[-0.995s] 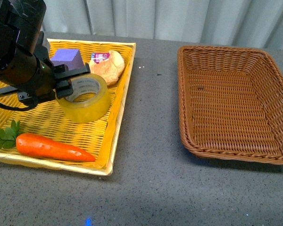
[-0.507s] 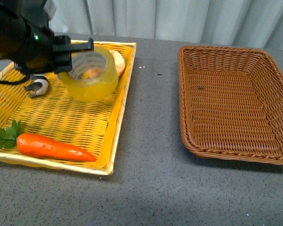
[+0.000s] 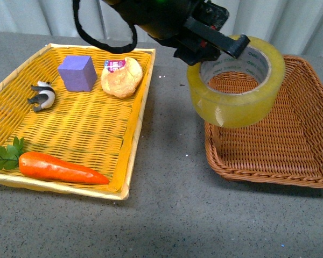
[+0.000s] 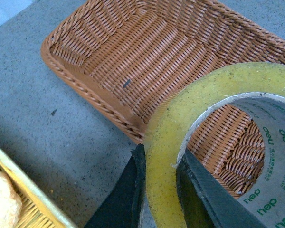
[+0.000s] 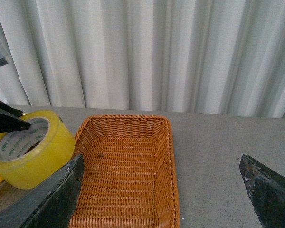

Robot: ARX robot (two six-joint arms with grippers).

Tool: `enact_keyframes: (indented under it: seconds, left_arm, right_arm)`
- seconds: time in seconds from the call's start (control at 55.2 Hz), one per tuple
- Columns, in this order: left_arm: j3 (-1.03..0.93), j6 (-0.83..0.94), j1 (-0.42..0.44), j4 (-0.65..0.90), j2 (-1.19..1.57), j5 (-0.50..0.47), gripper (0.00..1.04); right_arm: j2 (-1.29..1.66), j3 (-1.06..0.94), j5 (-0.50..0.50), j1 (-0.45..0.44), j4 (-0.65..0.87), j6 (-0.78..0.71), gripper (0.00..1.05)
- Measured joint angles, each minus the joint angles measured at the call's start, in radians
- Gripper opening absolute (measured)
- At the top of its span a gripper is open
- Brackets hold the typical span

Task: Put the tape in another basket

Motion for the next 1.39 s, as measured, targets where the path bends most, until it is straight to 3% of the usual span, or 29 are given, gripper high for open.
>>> enact_keyframes:
  seconds: [0.416, 0.489, 0.652, 0.76, 1.158, 1.394]
  left_arm:
    - [0.026, 0.045, 0.001, 0.014, 0.025, -0.019, 0.16]
    - [0.026, 0.046, 0.002, 0.014, 0.025, -0.021, 0.16]
    - [0.026, 0.047, 0.001, 0.014, 0.026, -0.019, 0.16]
    - [0.026, 0.047, 0.001, 0.014, 0.026, -0.019, 0.16]
    - [0.026, 0.046, 0.001, 0.014, 0.026, -0.019, 0.16]
    - [0.026, 0.047, 0.001, 0.014, 0.026, -0.02, 0.16]
  right_arm:
    - [0.014, 0.009, 0.007, 0.0, -0.03, -0.016, 0.96]
    - [0.183, 0.105, -0.046, -0.041, -0.205, -0.13, 0.96]
    - [0.526, 0.235, -0.146, -0.086, -0.074, -0.192, 0.96]
    - [0.745, 0.352, -0.156, -0.053, 0.011, -0.196, 0.96]
    - [1.343, 0.716, -0.12, 0.191, -0.011, -0.097, 0.96]
    - [1.498, 0.8, -0.084, 0.233, 0.006, -0.065, 0.96]
